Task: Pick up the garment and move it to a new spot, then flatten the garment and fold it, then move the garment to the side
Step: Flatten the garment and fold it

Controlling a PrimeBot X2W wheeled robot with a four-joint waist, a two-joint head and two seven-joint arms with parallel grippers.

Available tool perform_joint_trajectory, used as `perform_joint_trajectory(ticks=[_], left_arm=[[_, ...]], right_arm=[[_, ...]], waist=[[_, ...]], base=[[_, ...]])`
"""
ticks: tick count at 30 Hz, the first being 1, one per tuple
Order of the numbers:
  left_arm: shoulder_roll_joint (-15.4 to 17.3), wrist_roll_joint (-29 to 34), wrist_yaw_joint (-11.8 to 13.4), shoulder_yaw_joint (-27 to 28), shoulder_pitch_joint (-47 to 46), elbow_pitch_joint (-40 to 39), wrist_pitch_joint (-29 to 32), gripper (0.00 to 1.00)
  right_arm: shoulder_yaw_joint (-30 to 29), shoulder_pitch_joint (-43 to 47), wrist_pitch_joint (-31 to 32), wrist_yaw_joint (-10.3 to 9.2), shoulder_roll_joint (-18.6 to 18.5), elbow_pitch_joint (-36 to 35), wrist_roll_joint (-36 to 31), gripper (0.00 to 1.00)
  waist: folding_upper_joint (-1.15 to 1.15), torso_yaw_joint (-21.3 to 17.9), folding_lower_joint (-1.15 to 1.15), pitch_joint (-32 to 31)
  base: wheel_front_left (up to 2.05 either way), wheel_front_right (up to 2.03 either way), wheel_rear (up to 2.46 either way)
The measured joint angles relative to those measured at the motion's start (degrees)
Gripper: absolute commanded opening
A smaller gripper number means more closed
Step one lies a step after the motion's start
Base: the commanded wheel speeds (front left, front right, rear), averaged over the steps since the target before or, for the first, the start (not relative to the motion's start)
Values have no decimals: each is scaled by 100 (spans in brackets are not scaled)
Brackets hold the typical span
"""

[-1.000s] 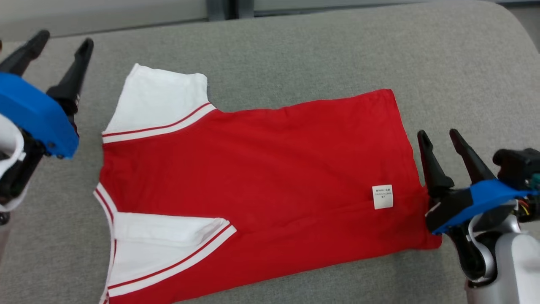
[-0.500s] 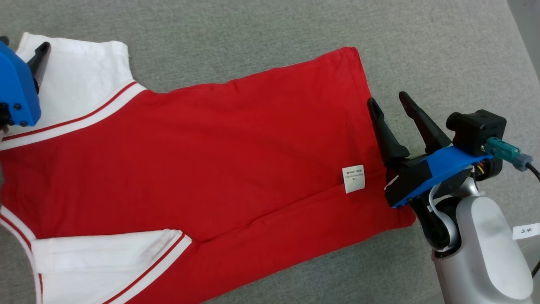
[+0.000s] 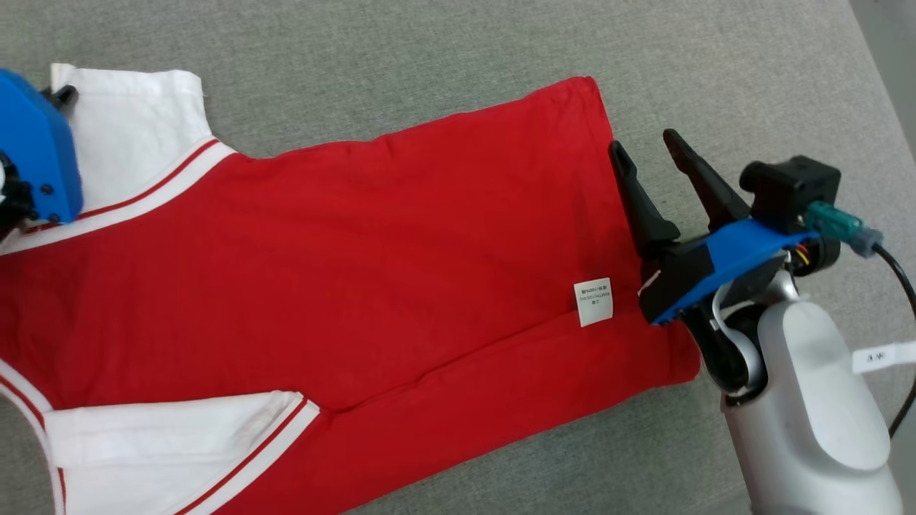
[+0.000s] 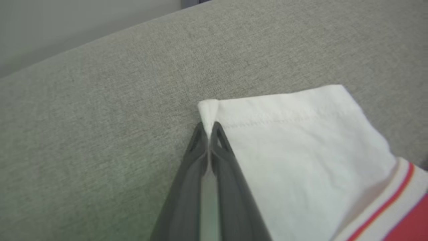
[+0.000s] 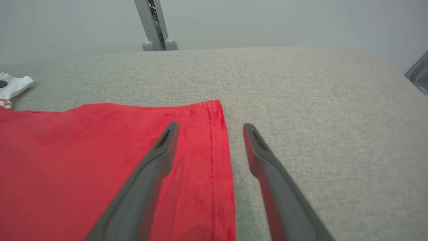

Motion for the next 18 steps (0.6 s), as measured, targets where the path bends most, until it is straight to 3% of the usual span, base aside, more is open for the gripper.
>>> perform_joint_trajectory(ticks=[5,11,18], left_arm=[[-164,82,-5,-49,-47,46,-399,0],[-389,180,-80,-93,-187,-78,-1084,0],[-614,120,-158,-297,-196,-432,-1446,0]], right_arm=[[-71,-476,240,0,4,412,-202,100],[-519,-1017,553,0,-58,1177,-400,100],[-984,-1551,854,0,-163,2096,-604,100]], waist=[[0,190,0,-76],[0,550,0,-212],[0,976,0,-294]], base=[[0,0,0],[0,0,0],[0,0,0]])
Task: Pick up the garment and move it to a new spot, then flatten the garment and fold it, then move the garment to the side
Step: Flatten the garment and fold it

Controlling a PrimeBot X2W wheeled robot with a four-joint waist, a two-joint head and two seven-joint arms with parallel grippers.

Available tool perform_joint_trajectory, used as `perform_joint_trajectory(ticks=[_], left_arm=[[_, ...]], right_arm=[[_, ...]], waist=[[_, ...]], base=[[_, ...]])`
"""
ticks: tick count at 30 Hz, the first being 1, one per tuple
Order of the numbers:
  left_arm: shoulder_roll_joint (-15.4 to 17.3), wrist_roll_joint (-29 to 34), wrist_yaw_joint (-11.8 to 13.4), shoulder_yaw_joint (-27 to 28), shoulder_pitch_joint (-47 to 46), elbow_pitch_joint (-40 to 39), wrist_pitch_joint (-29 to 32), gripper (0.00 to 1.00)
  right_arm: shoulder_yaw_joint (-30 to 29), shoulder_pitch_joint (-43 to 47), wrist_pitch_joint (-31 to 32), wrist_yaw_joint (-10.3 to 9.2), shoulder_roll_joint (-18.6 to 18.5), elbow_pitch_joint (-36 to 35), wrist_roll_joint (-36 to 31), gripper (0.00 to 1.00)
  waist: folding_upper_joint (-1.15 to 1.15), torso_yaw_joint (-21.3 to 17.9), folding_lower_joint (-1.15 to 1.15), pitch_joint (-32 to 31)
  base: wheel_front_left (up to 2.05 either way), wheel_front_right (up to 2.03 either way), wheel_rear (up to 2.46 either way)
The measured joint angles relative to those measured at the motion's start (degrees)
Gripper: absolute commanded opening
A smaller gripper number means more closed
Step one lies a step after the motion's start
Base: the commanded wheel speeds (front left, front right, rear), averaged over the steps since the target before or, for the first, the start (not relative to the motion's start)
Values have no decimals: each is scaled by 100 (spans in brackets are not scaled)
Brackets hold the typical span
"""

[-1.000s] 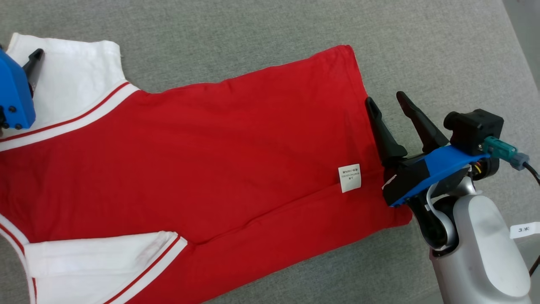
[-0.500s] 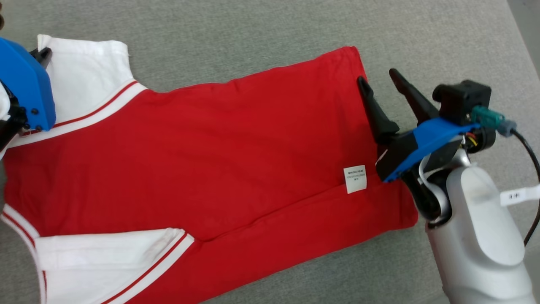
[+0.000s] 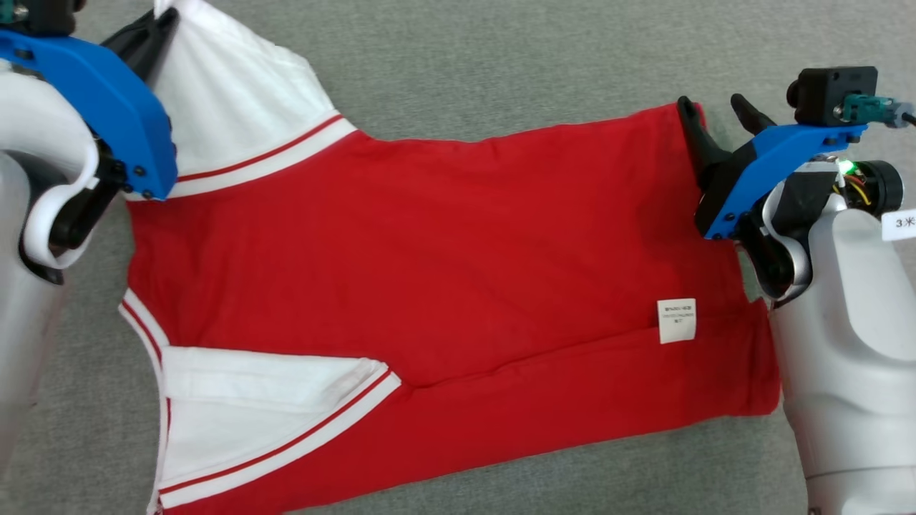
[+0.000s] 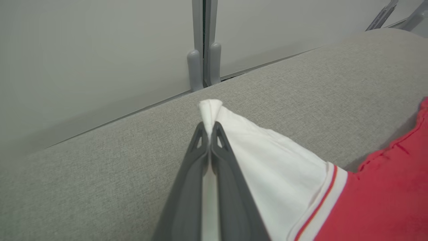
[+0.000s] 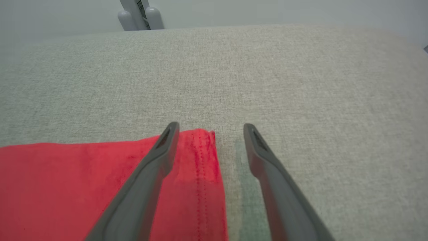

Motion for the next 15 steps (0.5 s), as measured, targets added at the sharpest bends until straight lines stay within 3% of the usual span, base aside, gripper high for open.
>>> perform_joint_trajectory(ticks=[3,4,5,6,8,15], left_arm=[[-38,-45,-20,-97,12,-138,-55,0],[-44,-48,-23,-119,27,-170,-63,0],[-52,-52,-23,-140,47,-197,-82,0],[-56,-66,-24,-153,73,-214,-104,0],[-67,-94,-32,-180,104,-226,-159,0],[-99,-208,-47,-248,291,-280,-479,0]], right_arm=[[-100,-203,140,0,-14,389,-81,99],[-130,-253,179,0,-4,499,-69,76],[-148,-306,231,0,5,612,-37,44],[-148,-355,308,0,16,720,-32,34],[-177,-422,347,0,31,864,-62,0],[-178,-479,-165,0,33,1010,-198,0]], waist=[[0,128,0,9],[0,161,0,11],[0,188,0,10],[0,209,0,5],[0,235,0,-29],[0,285,0,-323]], base=[[0,0,0],[0,0,0],[0,0,0],[0,0,0],[0,0,0],[0,0,0]])
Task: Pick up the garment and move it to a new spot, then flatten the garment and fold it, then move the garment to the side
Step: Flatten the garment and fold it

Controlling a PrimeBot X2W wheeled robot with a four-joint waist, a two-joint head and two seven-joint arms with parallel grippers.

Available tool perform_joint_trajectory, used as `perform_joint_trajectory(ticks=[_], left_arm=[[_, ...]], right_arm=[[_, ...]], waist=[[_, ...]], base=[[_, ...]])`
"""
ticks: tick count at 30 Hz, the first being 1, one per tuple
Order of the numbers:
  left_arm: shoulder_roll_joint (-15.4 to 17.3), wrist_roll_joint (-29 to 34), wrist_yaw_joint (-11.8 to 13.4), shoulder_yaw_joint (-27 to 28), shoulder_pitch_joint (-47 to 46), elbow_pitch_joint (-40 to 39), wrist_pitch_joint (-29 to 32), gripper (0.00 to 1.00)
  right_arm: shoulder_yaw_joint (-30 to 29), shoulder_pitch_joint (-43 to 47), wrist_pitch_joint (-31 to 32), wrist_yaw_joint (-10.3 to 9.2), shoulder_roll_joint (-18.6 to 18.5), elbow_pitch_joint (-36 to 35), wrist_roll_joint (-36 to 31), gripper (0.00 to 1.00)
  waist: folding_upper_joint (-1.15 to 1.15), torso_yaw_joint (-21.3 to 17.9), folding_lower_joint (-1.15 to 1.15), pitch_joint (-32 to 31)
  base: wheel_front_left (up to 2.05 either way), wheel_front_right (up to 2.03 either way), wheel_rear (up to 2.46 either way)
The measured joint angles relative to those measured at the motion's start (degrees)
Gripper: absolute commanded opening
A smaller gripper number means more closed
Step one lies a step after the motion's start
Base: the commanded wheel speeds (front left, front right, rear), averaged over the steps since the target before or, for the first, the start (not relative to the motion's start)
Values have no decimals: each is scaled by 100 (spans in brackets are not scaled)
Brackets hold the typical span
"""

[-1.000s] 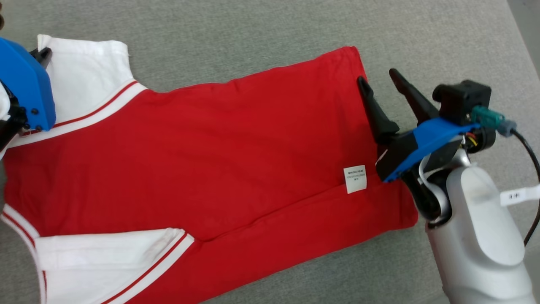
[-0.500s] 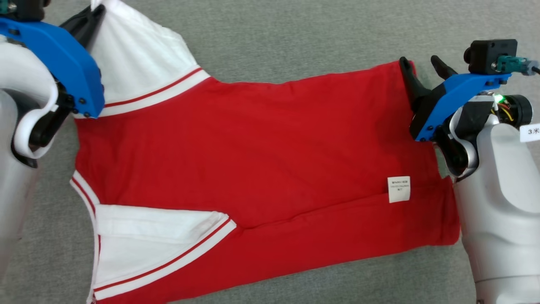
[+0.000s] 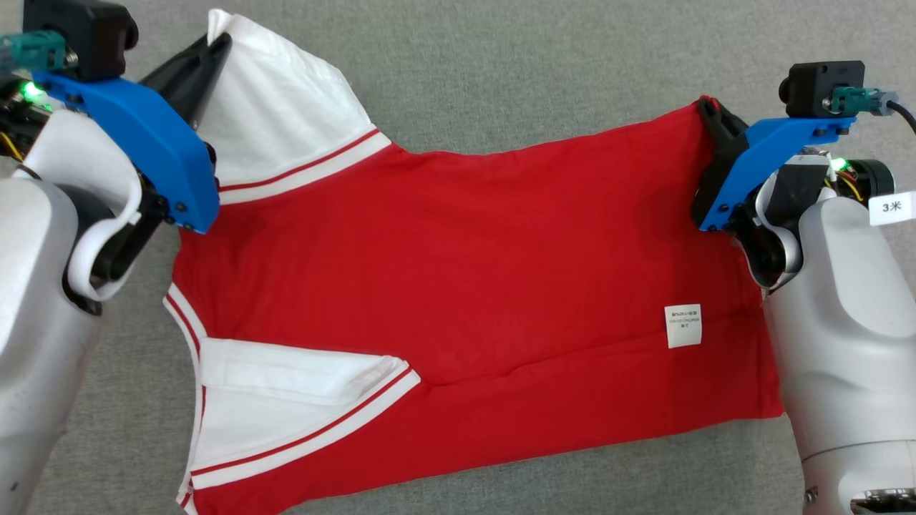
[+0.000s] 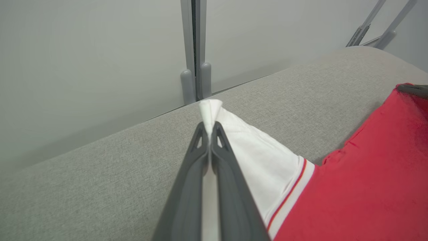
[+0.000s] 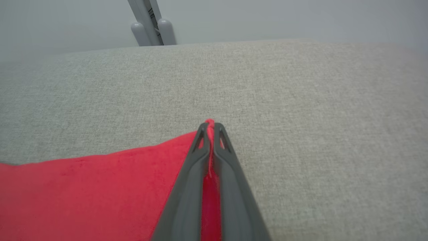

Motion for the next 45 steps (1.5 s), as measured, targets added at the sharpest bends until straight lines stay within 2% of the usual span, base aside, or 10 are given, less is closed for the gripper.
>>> perform_joint_trajectory(ticks=[5,12,17,22,30,32,33,34,35,45], left_arm=[[-31,-303,-3,-3,428,-278,-366,0],[141,-476,14,-36,1701,-957,-951,0],[254,-525,256,-65,2685,-1433,-1307,0],[208,-556,480,-142,3477,-1679,-1596,0],[38,-611,657,-246,4174,-1478,-1995,0],[36,-577,605,-368,4297,-1377,-2001,0],[29,-547,608,-399,4361,-1329,-2054,18],[18,-530,606,-419,4403,-1287,-2125,45],[-5,-535,610,-414,4438,-1228,-2191,100],[-410,-750,995,281,4668,-1096,-3323,100]], right_arm=[[136,230,-416,0,-63,-134,71,0],[232,1347,-814,0,-322,-733,354,0],[37,2213,-922,0,-379,-1262,469,0],[-287,2802,-964,0,-287,-1702,422,0],[-441,3456,-993,0,-57,-2109,271,2],[-483,3625,-1079,0,-19,-2173,188,30],[-510,3715,-1129,0,7,-2195,148,50],[-531,3800,-1189,0,31,-2220,108,100],[-580,3878,-1261,0,57,-2247,85,100],[-1102,4395,-1774,0,121,-2395,259,100]], waist=[[0,87,0,-307],[0,265,-1,-799],[0,378,-1,-1109],[0,462,-2,-1302],[0,536,-1,-1451],[0,544,-1,-1486],[0,550,-1,-1501],[0,554,-1,-1515],[0,557,-1,-1530],[0,585,-1,-1689]], base=[[0,0,0],[0,0,0],[0,0,0],[0,0,0],[0,0,0],[0,0,0],[0,0,0],[0,0,0],[0,0,0],[0,0,0]])
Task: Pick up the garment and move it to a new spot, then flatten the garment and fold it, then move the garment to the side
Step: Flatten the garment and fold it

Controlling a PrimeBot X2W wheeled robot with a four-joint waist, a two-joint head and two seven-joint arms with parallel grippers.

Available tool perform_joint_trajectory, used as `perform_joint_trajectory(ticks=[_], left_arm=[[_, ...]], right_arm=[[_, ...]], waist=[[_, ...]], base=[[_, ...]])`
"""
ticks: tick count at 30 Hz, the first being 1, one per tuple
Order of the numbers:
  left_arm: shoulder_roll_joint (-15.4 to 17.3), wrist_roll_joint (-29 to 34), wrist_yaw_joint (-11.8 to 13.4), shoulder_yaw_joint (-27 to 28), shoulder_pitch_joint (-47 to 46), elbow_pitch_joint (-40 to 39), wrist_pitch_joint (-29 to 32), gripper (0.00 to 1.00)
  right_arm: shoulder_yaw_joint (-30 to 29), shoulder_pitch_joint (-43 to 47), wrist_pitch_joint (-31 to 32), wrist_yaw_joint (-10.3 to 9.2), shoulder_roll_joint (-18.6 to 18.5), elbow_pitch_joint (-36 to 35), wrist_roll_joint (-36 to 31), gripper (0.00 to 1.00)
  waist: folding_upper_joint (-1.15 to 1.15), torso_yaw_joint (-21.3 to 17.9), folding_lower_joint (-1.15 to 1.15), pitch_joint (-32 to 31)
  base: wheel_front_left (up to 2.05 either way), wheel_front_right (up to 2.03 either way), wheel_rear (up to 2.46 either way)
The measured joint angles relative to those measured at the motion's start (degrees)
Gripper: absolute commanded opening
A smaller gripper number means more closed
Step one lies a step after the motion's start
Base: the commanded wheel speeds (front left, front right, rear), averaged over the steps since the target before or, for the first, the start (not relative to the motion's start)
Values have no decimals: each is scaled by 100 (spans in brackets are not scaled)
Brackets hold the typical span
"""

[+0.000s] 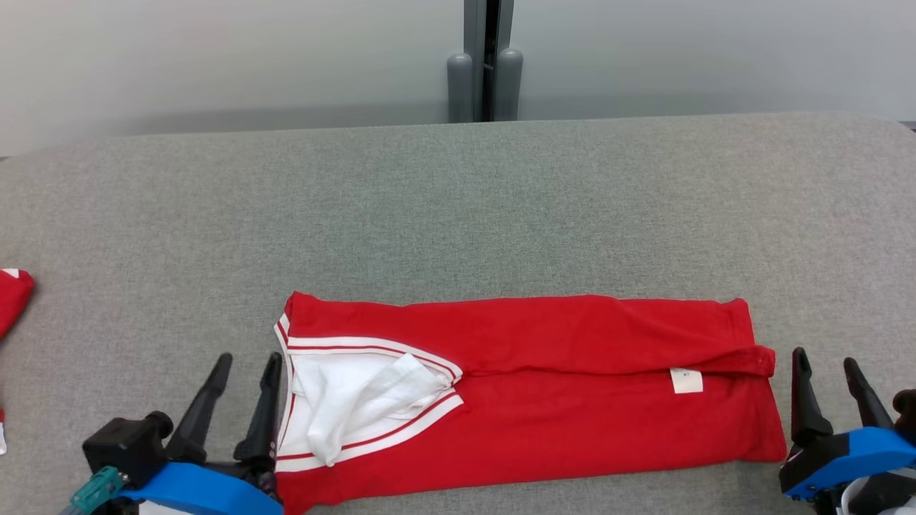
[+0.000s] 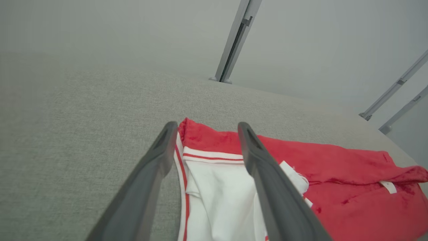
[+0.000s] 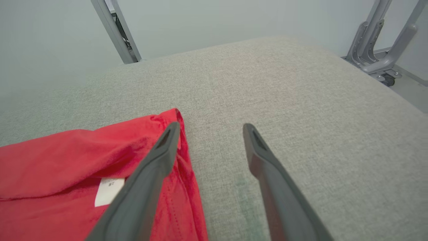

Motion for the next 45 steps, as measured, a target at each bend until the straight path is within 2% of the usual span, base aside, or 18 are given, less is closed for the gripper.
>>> perform_joint_trajectory(ticks=[8,12,19,23,24,25,27,28,29,33,36,42,45], left_arm=[[-280,296,425,399,-207,-8,-245,100],[-436,336,469,527,-285,34,-287,100],[-463,466,468,625,-288,212,-300,100],[-477,520,468,680,-254,233,-301,100],[-482,526,469,686,-240,235,-302,100],[-483,550,469,687,-224,236,-304,100],[-498,582,470,683,-207,245,-307,100],[-502,609,470,679,-206,255,-308,100],[-504,616,470,675,-207,266,-308,100],[-525,669,469,642,-208,271,-308,100],[-535,708,469,612,-207,267,-309,100],[-569,743,469,539,-225,285,-308,100],[-576,758,467,502,-229,311,-309,100]], right_arm=[[124,-206,-116,0,1,118,52,100],[241,-424,7,0,2,456,24,100],[79,-512,33,0,5,1277,-324,100],[162,-590,-26,-1,-11,1611,-303,100],[199,-620,-46,-1,-14,1667,-302,81],[241,-651,-54,-1,-26,1727,-300,49],[335,-718,-69,-1,-34,1812,-303,27],[376,-748,-77,-1,-30,1848,-303,8],[411,-793,-79,-1,-24,1887,-302,0],[345,-919,-98,8,27,1907,-344,0],[20,-958,13,7,20,1717,-450,0],[-922,-957,482,2,-479,968,-404,0],[-1245,-874,740,1,-573,627,-344,0]], waist=[[0,41,0,-21],[0,106,0,11],[0,289,1,116],[0,338,1,167],[0,334,1,172],[0,326,1,175],[0,296,0,178],[0,274,0,179],[0,249,1,178],[0,113,1,175],[0,-1,1,166],[0,-157,1,139],[0,-188,1,122]], base=[[0,0,0],[0,0,0],[0,0,0],[0,0,0],[0,0,0],[0,0,0],[0,0,0],[0,0,0],[0,0,0],[0,0,0],[0,0,0],[0,0,0],[0,0,0]])
